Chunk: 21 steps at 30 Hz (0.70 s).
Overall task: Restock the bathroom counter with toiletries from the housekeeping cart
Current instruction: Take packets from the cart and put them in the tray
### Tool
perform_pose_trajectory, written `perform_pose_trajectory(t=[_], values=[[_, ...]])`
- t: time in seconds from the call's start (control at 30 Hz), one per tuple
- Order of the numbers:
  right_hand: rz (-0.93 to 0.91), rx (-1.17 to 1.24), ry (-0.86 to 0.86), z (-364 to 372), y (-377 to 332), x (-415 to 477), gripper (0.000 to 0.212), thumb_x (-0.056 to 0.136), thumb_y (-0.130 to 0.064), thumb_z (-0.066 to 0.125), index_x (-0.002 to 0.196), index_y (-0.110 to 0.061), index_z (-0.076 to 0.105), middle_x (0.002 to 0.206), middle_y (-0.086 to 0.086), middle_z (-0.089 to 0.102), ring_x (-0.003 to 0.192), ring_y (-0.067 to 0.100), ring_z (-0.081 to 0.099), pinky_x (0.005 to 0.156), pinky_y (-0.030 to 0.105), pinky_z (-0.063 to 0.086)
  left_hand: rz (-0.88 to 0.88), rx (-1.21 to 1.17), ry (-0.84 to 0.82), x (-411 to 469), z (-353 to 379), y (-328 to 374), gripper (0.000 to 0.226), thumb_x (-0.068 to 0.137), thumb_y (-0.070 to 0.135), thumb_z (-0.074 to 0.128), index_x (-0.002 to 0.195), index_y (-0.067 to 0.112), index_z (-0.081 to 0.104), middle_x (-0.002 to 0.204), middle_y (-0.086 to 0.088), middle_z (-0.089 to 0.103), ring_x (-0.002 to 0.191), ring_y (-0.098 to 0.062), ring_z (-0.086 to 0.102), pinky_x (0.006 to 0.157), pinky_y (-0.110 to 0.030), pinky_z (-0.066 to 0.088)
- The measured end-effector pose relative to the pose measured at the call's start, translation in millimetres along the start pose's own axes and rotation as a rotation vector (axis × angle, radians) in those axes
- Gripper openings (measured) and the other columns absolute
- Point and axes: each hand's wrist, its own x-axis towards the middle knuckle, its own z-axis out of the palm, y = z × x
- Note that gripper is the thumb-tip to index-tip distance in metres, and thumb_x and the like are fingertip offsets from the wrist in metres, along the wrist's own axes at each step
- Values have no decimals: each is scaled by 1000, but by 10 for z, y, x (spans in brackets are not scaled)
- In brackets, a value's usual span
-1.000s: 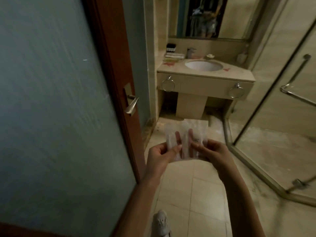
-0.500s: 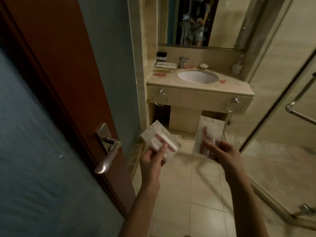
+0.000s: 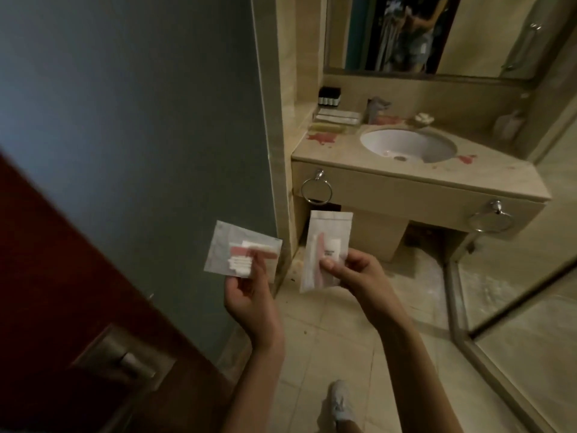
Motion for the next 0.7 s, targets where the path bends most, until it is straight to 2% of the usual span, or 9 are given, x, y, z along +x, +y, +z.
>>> perform_pose_trajectory(t=[0.13,0.2,0.23,0.3,0.33,0.4,0.47,0.7], values=[[51,-55,-49,-556,-225,624,26,78,-18,68,102,-7,70,94,6,75,87,19,71,72,24,56,-122,30,-141,88,813,-299,27,84,20,69,111,16,66,104,3,70,96,-4,67,75,-18,54],[78,-83,-3,-889,-315,896,23,81,-12,68,102,-4,70,90,6,75,80,16,71,67,22,55,-211,84,-243,102,1211,-495,22,85,20,69,107,14,68,97,1,71,92,-13,68,72,-22,53],[82,-85,44,-1061,-347,1021,20,82,-9,68,102,-4,71,88,6,75,77,15,71,64,21,54,-239,115,-288,101,1401,-594,19,86,19,69,104,13,69,92,1,71,88,-16,67,68,-19,52],[82,-90,144,-1386,-403,1232,17,84,-9,68,100,-5,71,87,6,75,75,16,71,63,21,55,-277,161,-370,72,1748,-756,9,87,16,67,95,20,69,86,4,70,82,-13,66,63,-16,50],[79,-95,185,-1537,-425,1321,16,85,-10,67,100,-6,70,88,7,75,76,17,71,63,21,55,-296,169,-415,45,1912,-815,11,88,16,67,94,25,67,87,5,71,84,-11,67,67,-18,51],[69,-95,254,-1805,-444,1460,15,86,-10,66,100,-7,69,88,6,75,76,16,72,64,22,57,-340,180,-482,-2,2187,-911,13,87,19,68,97,27,66,93,6,71,89,-9,68,73,-22,54],[71,-106,317,-2023,-444,1564,12,86,-12,66,98,-10,69,86,4,75,76,16,72,67,25,58,-372,196,-525,-15,2412,-975,13,86,23,68,99,26,65,94,7,71,88,-7,68,72,-21,54],[83,-85,400,-2498,-498,1999,11,86,-12,68,97,-11,70,79,0,74,67,10,70,54,16,51,-374,236,-628,161,3052,-1237,12,88,23,66,96,31,65,92,10,72,87,-5,69,68,-18,55]])
